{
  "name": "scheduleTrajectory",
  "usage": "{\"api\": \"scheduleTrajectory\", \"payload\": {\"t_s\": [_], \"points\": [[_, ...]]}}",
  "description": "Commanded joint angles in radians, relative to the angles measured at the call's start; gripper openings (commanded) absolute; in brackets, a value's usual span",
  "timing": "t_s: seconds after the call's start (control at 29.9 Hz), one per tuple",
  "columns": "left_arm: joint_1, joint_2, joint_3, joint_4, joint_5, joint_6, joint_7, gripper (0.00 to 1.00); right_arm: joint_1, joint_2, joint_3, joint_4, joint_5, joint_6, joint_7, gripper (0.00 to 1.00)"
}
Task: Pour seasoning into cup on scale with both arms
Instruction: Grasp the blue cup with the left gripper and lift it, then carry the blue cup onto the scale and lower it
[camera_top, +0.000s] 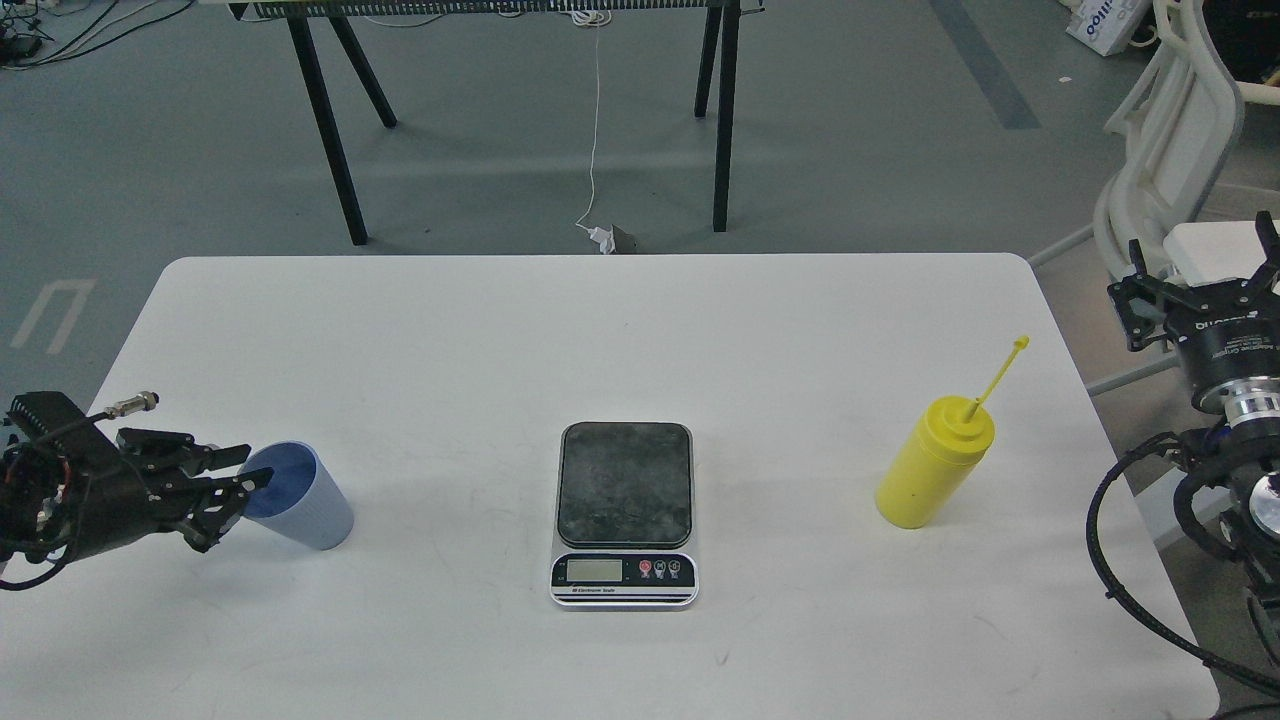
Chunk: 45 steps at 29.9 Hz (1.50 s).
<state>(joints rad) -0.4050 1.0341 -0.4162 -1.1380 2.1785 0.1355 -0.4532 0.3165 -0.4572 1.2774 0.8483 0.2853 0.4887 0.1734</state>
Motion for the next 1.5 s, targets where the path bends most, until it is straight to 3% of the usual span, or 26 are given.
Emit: {"api": "scheduleTrajectory", "payload": {"t_s": [0.0, 0.1, 0.2, 0.37, 0.63, 0.77, 0.9, 1.07, 1.24, 1.37, 1.47], "points": [[-0.001, 0.001, 0.002, 0.012, -0.002, 0.000, -0.001, 0.06, -0.008, 0.000, 0.000, 0.000, 0.000, 0.000, 0.000, 0.99], [-0.012, -0.005, 0.001, 0.004, -0.029, 0.001, -0.004, 0.05, -0.011, 0.000, 0.000, 0.000, 0.000, 0.000, 0.000, 0.99], [-0.014, 0.000, 0.002, -0.032, -0.117, 0.000, -0.035, 0.04, -0.019, 0.000, 0.000, 0.000, 0.000, 0.000, 0.001, 0.99], [-0.089, 0.052, -0.001, -0.179, -0.207, -0.043, -0.035, 0.04, -0.024, 0.000, 0.002, 0.000, 0.000, 0.000, 0.008, 0.99], [-0.319, 0.046, -0.003, -0.354, -0.217, -0.298, -0.035, 0.04, -0.037, 0.000, 0.002, 0.000, 0.000, 0.000, 0.011, 0.99], [-0.418, -0.044, 0.001, -0.370, -0.212, -0.431, -0.035, 0.04, -0.047, 0.000, 0.007, 0.000, 0.000, 0.000, 0.011, 0.99], [-0.471, -0.189, 0.004, -0.362, -0.207, -0.537, 0.046, 0.05, -0.065, -0.001, 0.016, 0.000, 0.000, 0.000, 0.011, 0.99], [-0.471, -0.342, 0.013, -0.329, -0.197, -0.568, 0.145, 0.06, -0.079, -0.020, 0.030, 0.000, 0.000, 0.000, 0.011, 0.99], [-0.465, -0.433, 0.050, -0.287, -0.154, -0.576, 0.159, 0.06, -0.086, -0.032, 0.037, 0.000, 0.000, 0.000, 0.011, 0.99], [-0.463, -0.482, 0.063, -0.264, -0.143, -0.576, 0.208, 0.07, -0.086, -0.034, 0.037, 0.000, 0.000, 0.000, 0.011, 0.99], [-0.462, -0.502, 0.063, -0.223, -0.108, -0.576, 0.214, 0.07, -0.086, -0.034, 0.037, 0.002, 0.000, 0.000, 0.011, 0.99]]}}
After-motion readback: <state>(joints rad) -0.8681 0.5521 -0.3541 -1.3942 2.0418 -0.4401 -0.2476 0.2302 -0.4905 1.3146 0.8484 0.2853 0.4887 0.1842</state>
